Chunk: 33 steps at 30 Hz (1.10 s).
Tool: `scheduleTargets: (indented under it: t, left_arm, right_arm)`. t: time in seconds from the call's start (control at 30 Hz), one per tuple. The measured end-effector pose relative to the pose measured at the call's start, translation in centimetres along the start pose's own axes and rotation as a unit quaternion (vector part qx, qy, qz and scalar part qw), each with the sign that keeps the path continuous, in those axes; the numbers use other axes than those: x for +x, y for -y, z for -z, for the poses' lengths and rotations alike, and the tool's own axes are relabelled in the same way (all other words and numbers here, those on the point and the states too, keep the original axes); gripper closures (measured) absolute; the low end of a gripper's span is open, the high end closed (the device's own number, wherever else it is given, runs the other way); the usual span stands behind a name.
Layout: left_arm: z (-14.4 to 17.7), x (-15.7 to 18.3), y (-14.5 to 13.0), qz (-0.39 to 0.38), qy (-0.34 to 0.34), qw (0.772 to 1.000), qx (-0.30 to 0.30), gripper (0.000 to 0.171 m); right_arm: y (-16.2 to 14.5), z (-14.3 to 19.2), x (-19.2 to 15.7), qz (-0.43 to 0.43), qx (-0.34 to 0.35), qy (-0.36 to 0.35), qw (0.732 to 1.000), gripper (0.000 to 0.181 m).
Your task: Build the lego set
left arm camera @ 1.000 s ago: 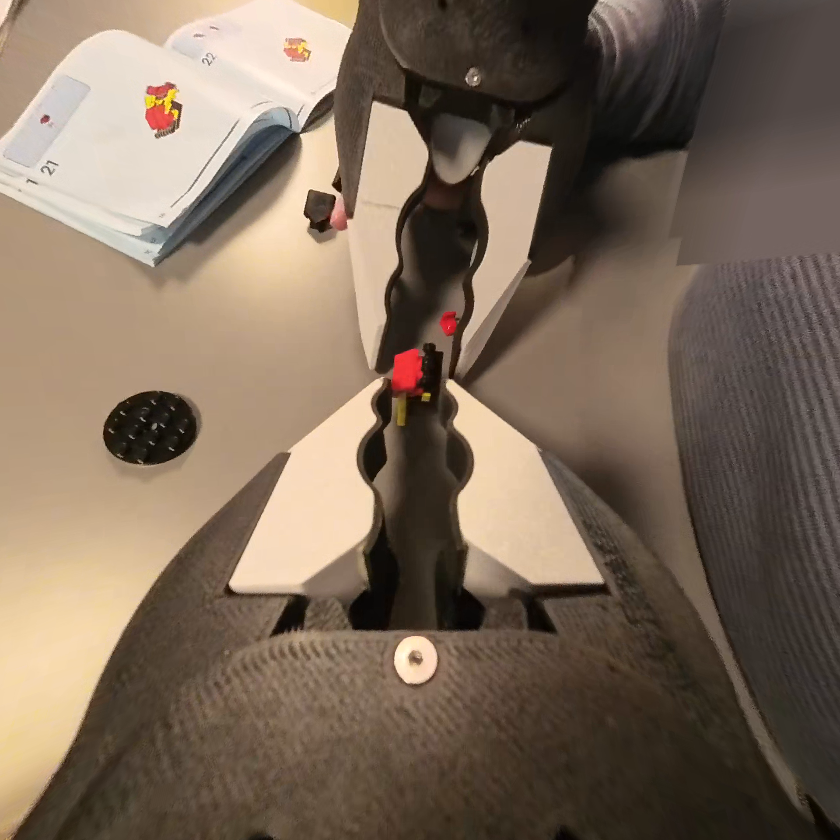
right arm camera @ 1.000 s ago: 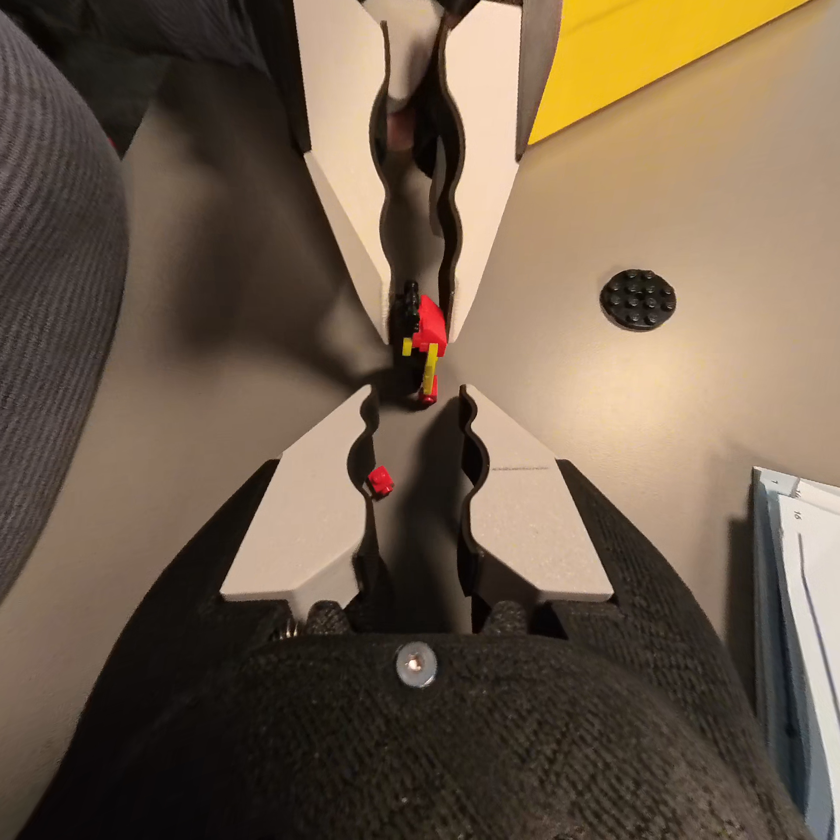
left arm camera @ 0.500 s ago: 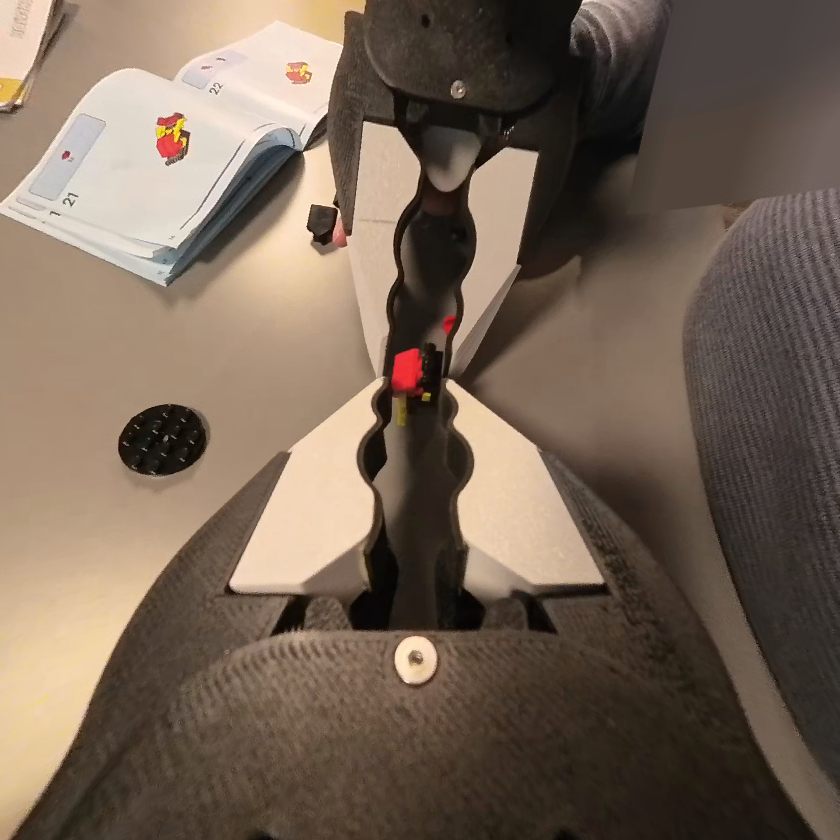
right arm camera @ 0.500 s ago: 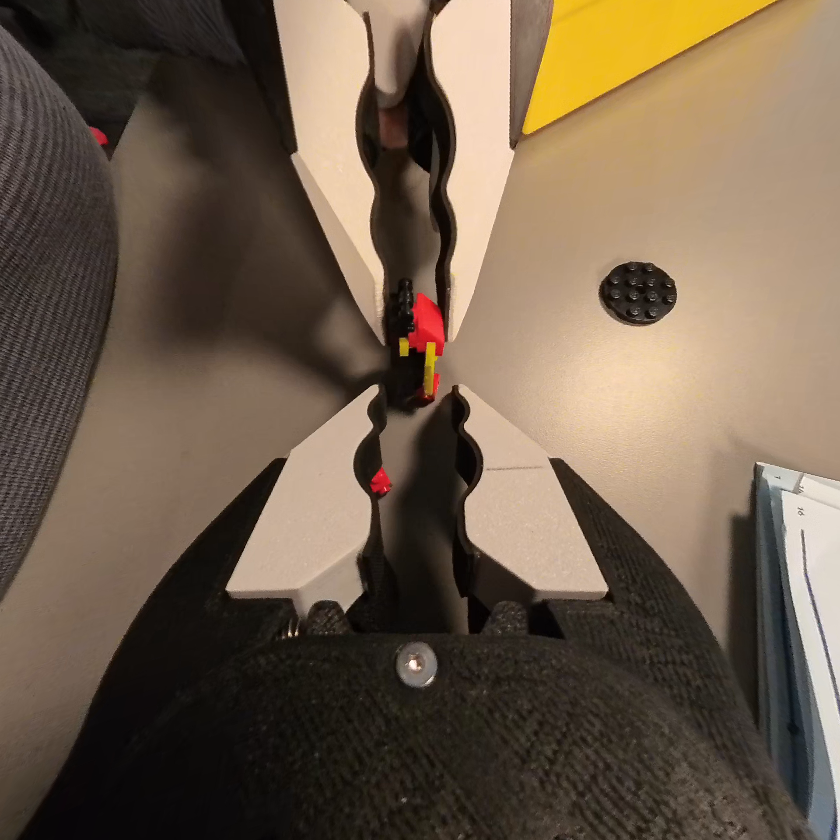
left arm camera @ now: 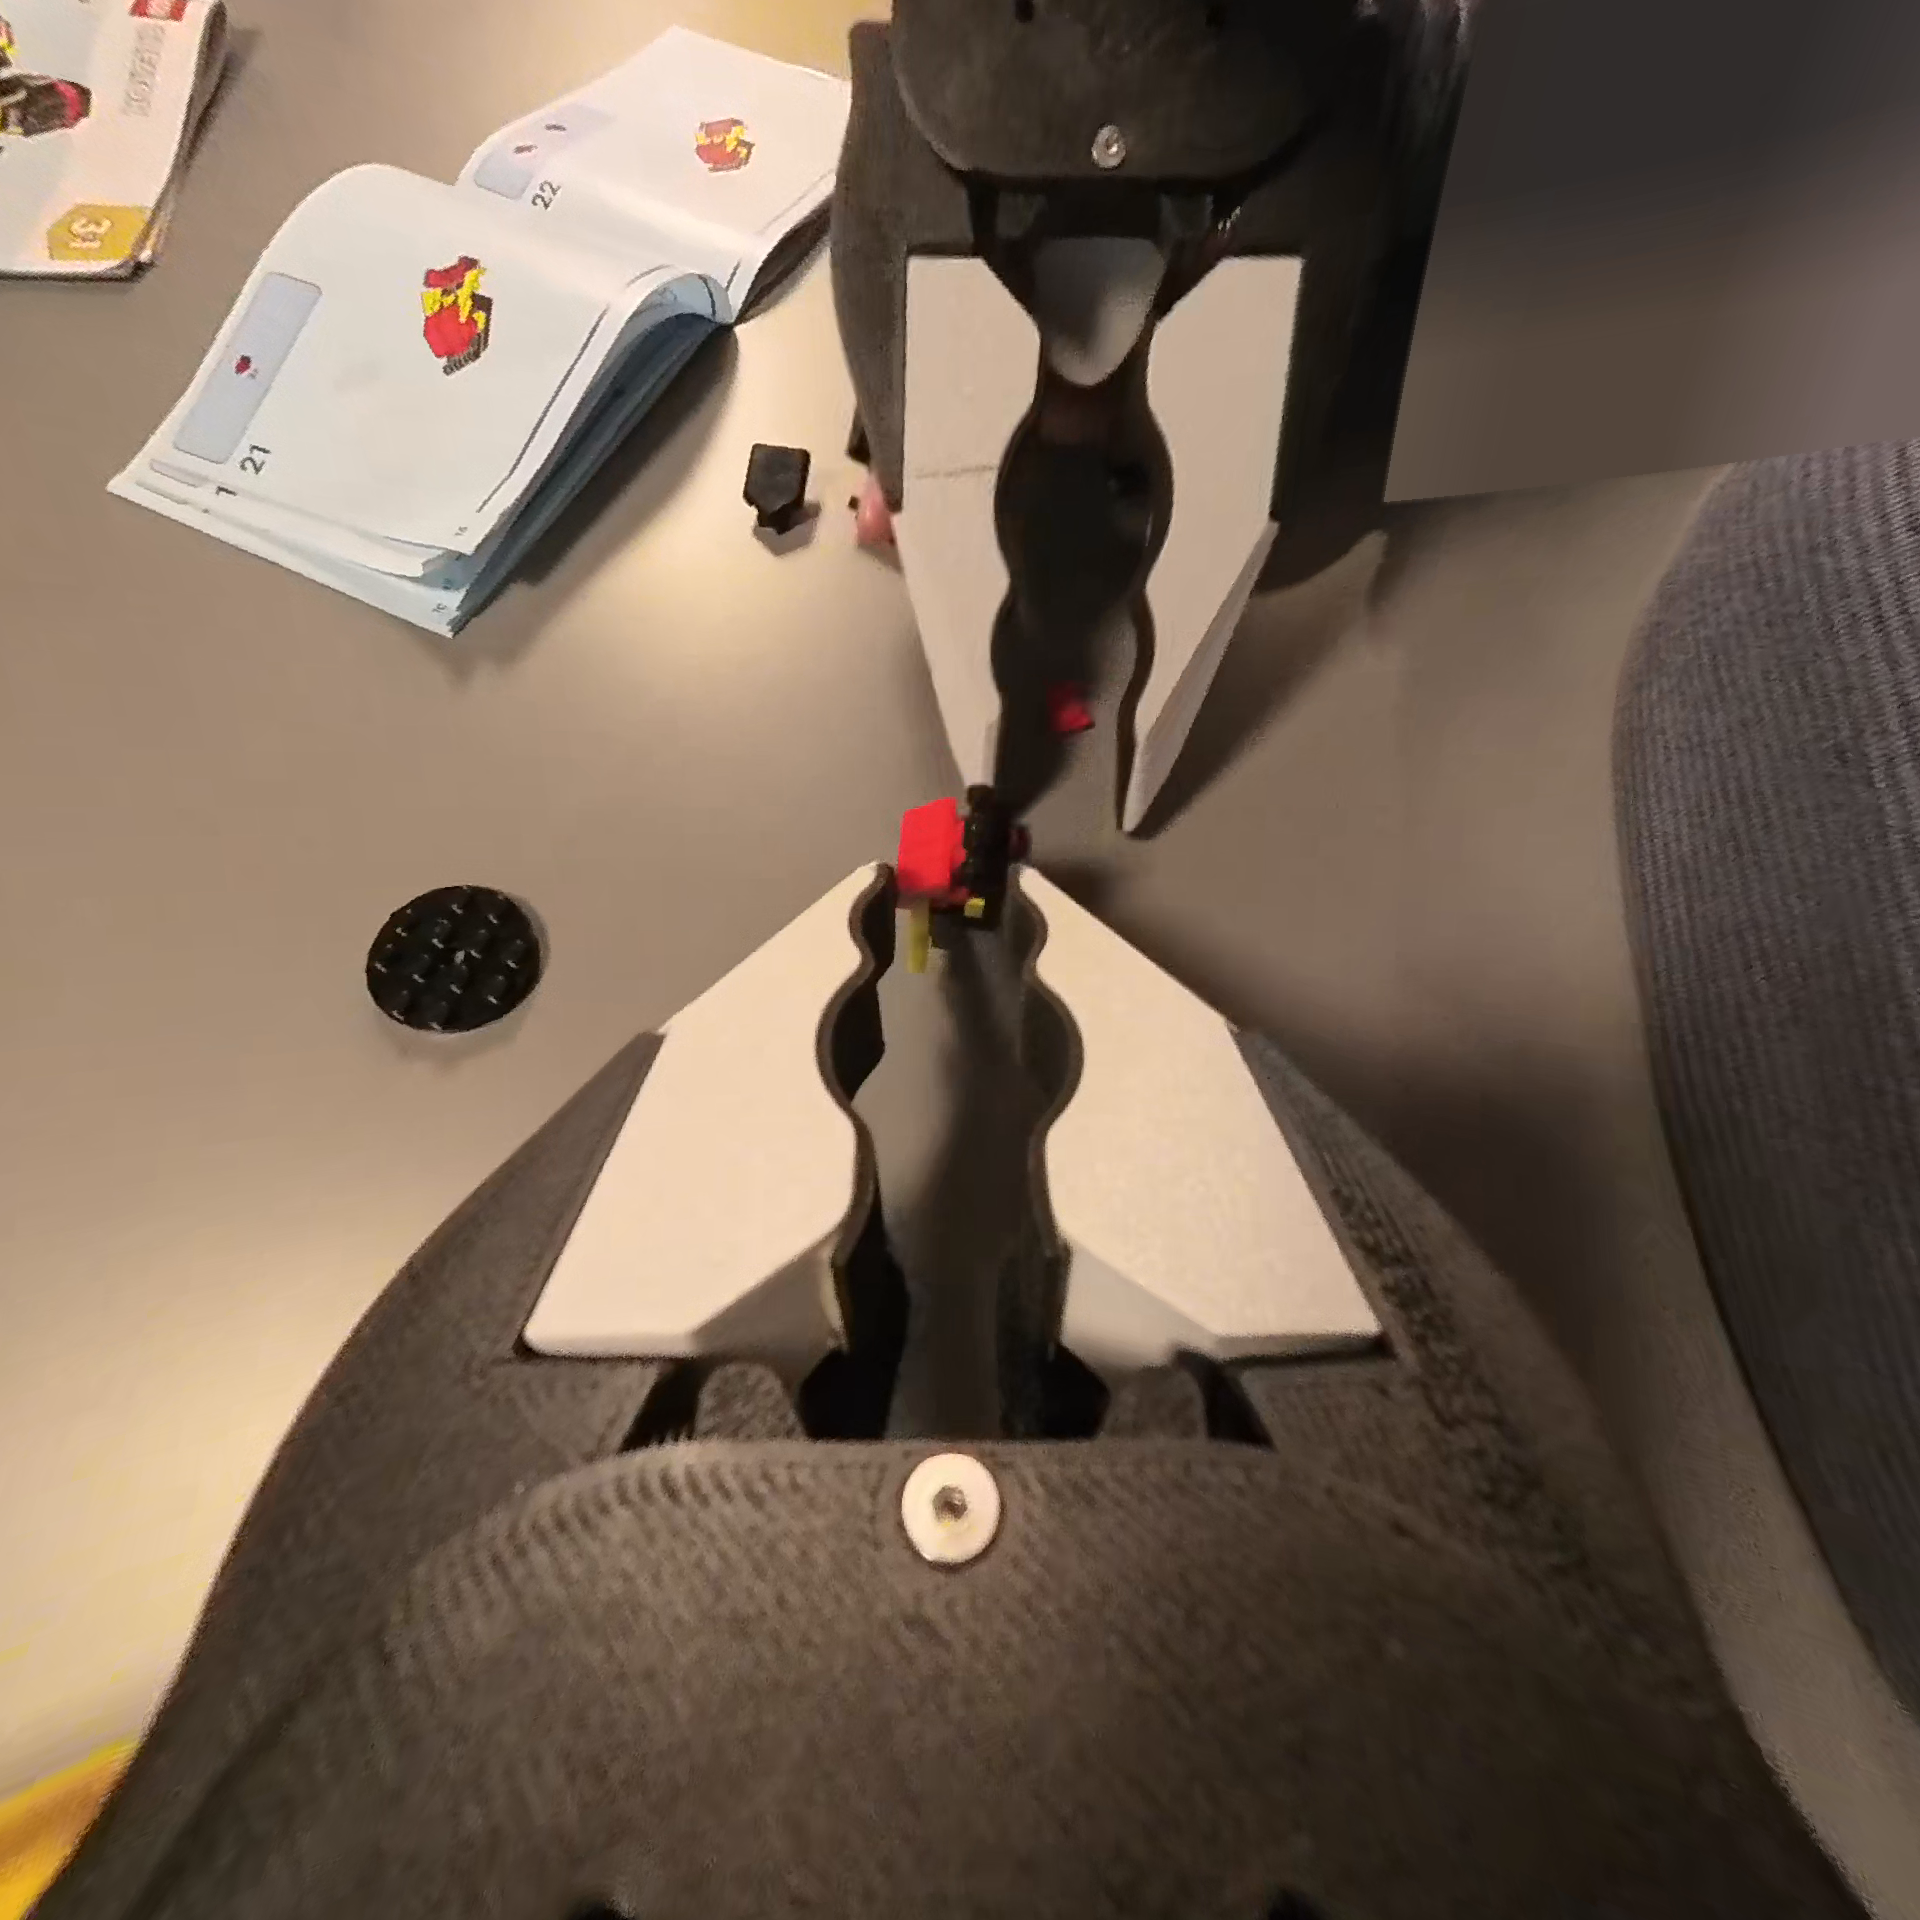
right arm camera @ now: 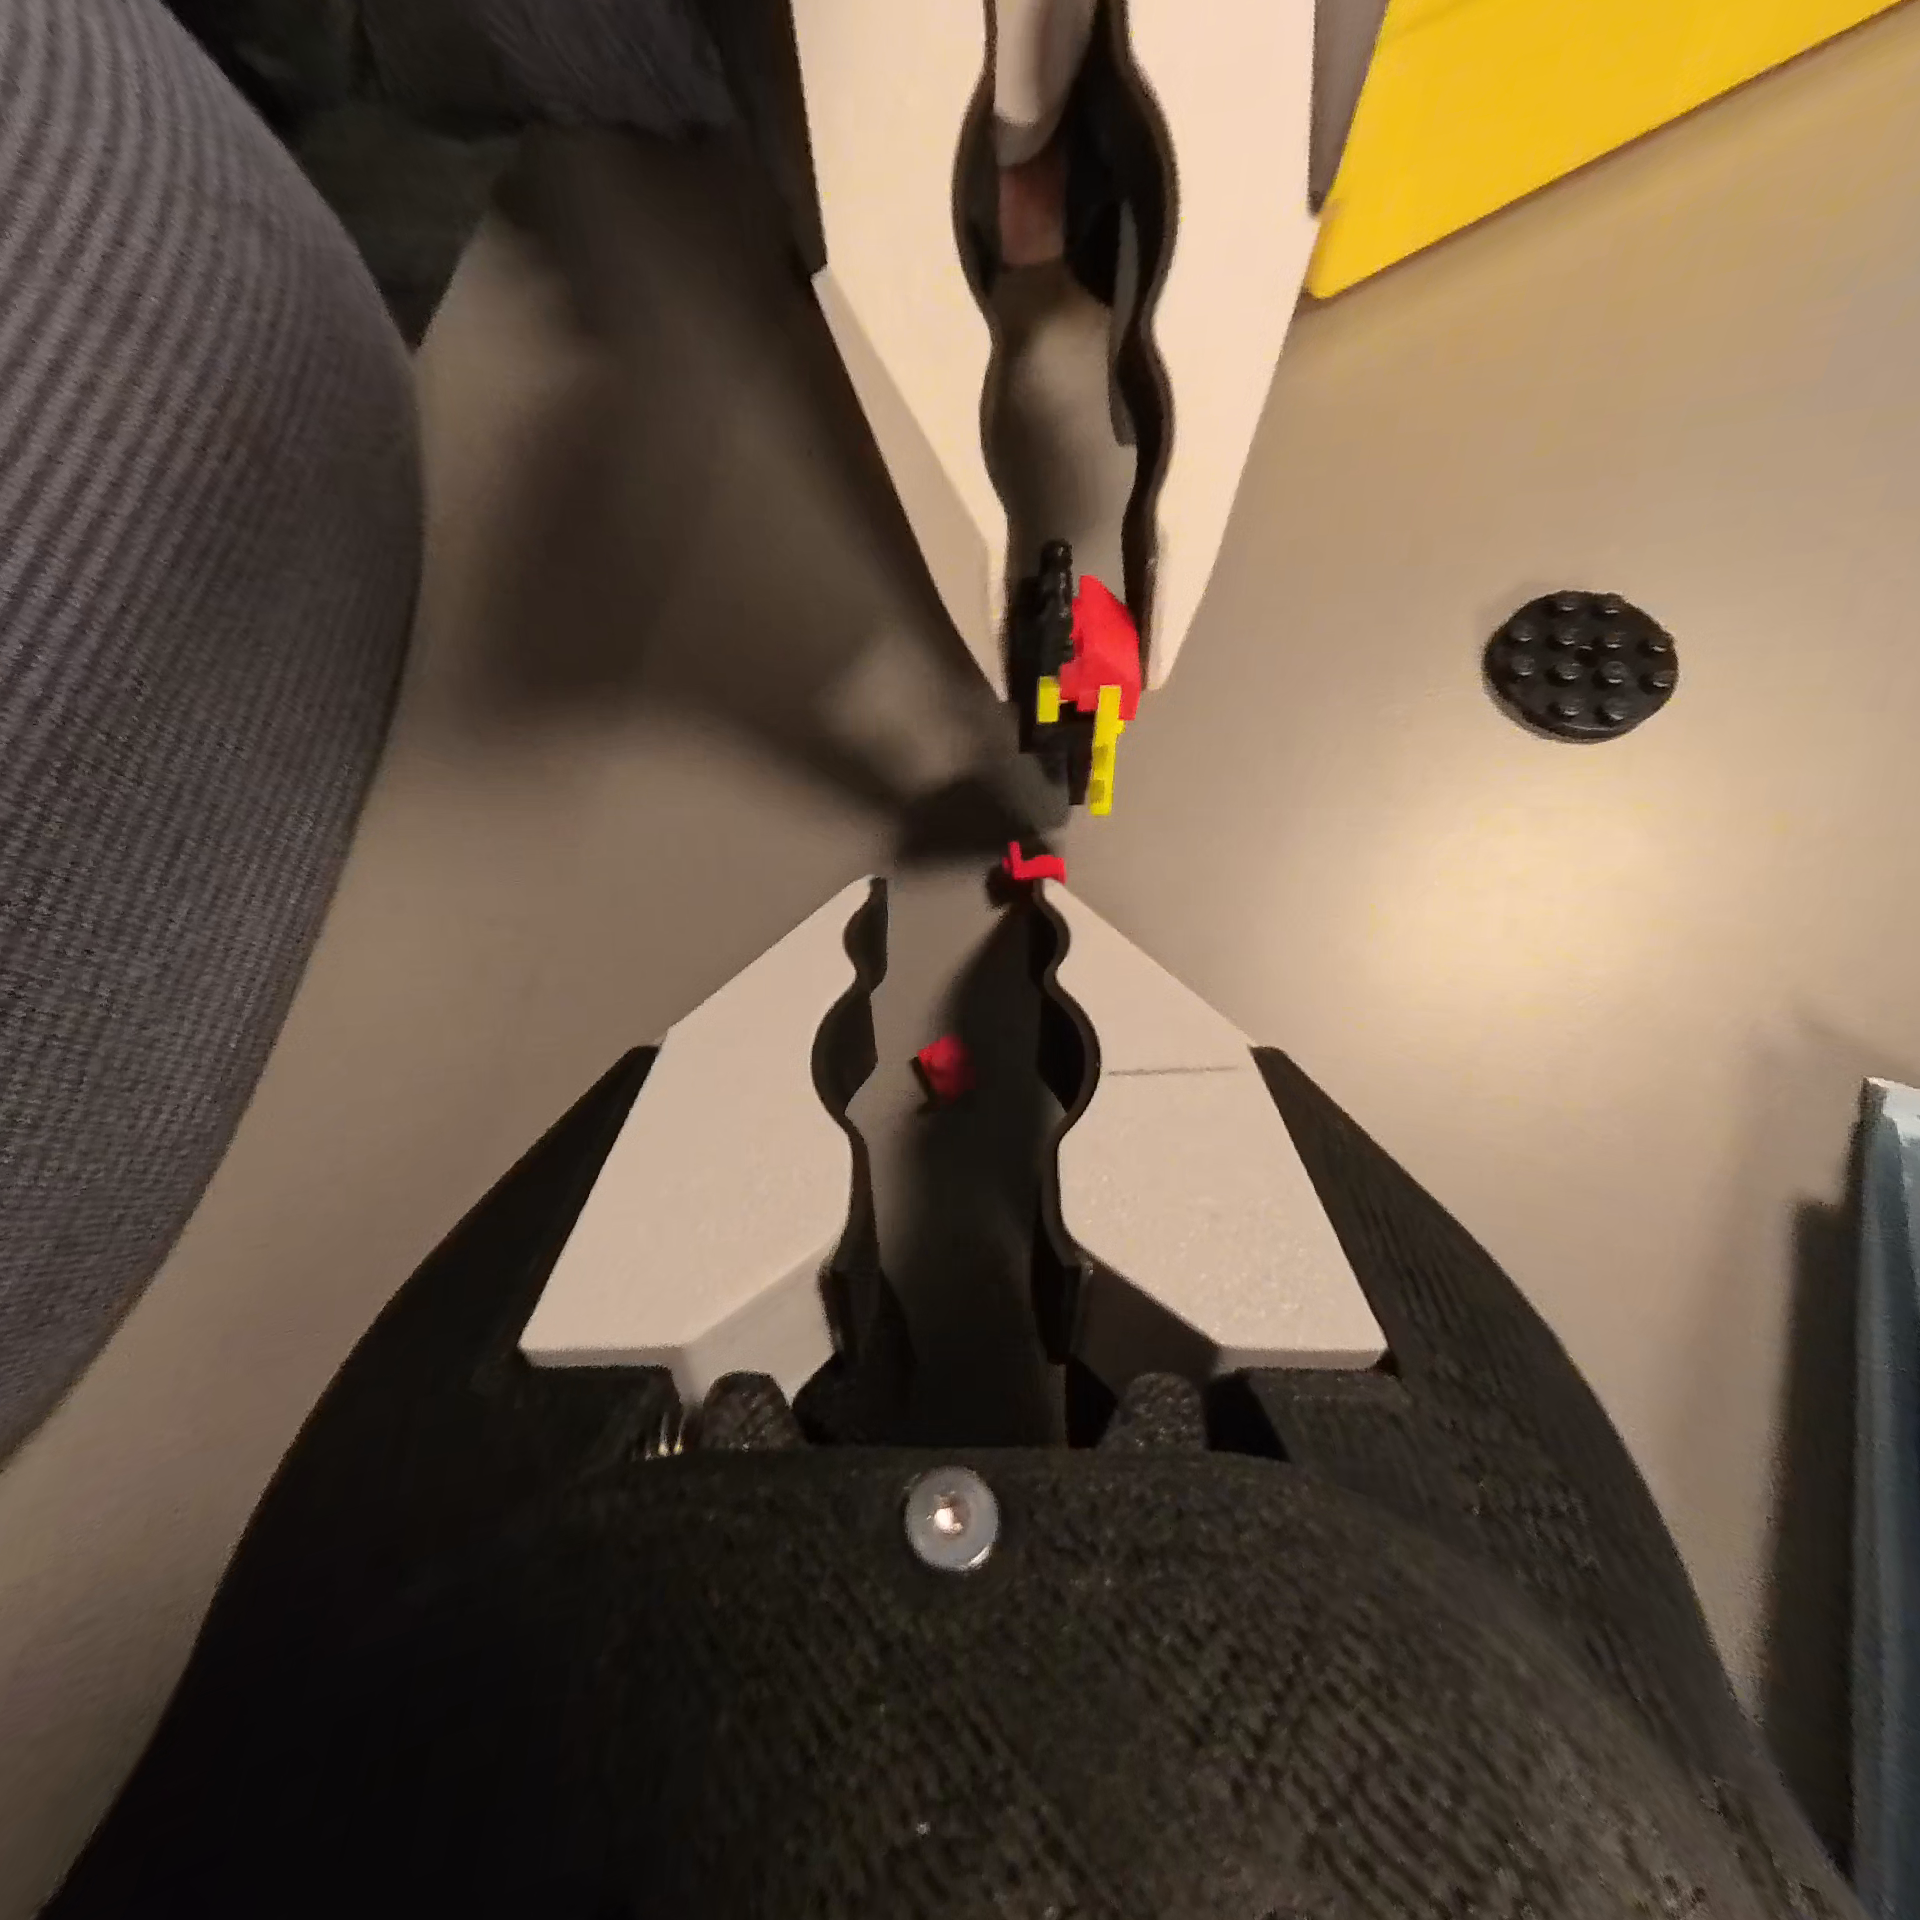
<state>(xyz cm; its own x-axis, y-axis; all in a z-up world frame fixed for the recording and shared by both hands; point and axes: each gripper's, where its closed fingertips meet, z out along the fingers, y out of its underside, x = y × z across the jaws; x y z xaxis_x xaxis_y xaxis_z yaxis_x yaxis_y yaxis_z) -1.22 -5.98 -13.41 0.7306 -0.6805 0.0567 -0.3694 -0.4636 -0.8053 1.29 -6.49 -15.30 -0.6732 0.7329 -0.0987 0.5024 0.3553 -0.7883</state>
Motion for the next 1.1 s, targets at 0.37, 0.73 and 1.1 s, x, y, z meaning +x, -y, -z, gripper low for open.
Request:
scheduleTargets:
  t: [0.37,0.73,1.1]
  left_arm:
    - [0.4,1.6,0.2,0.017,-0.053,0.998,0.012,0.152]
    - [0.4,2.7,0.9,0.016,-0.079,0.996,0.039,0.152]
    - [-0.7,2.4,1.1,0.063,-0.074,0.994,0.044,0.152]
  right_arm:
    - [0.4,-0.4,0.3,0.0,0.002,0.01,1.0,0.151]
    - [-0.3,0.5,-0.4,-0.007,0.002,0.018,1.0,0.153]
    - [-0.3,0.6,-0.3,-0.014,0.005,0.02,1.0,0.148]
